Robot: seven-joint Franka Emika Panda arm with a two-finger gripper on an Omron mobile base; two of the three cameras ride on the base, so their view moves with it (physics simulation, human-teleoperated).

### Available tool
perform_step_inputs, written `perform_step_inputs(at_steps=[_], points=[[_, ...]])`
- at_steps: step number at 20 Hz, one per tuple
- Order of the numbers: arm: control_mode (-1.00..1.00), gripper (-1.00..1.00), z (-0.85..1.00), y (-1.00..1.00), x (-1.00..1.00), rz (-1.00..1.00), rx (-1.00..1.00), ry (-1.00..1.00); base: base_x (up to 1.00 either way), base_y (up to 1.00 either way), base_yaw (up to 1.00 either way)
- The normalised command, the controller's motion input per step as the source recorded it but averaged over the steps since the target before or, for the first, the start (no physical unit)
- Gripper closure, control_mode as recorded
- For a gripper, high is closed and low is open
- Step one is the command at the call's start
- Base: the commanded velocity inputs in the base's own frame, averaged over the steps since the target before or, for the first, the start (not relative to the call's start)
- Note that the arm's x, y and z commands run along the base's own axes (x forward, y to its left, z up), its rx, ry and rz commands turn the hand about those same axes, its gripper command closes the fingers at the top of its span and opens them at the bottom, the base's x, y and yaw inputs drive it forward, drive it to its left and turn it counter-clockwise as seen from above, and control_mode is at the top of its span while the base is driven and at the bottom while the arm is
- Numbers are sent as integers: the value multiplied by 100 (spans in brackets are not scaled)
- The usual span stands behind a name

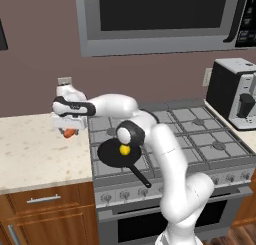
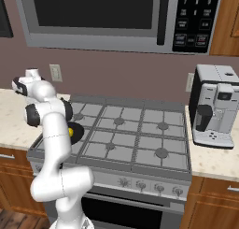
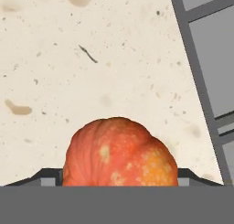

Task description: Put the squash and lemon in the pan. Then turn on the front left burner and set the heat to medium.

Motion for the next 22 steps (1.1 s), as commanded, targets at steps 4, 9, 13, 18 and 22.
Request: perform_step_inputs(at_steps=[4,9,13,18,22], points=[[-100,100,46,-35,-88,5,3,0,0,0,0],[-100,100,7,-54,-97,6,5,-3,0,0,0],[-100,100,0,-79,-91,3,8,-13,0,0,0],[-100,100,0,-91,-68,0,6,-11,0,0,0],[-100,100,0,-79,-44,1,7,-9,0,0,0]])
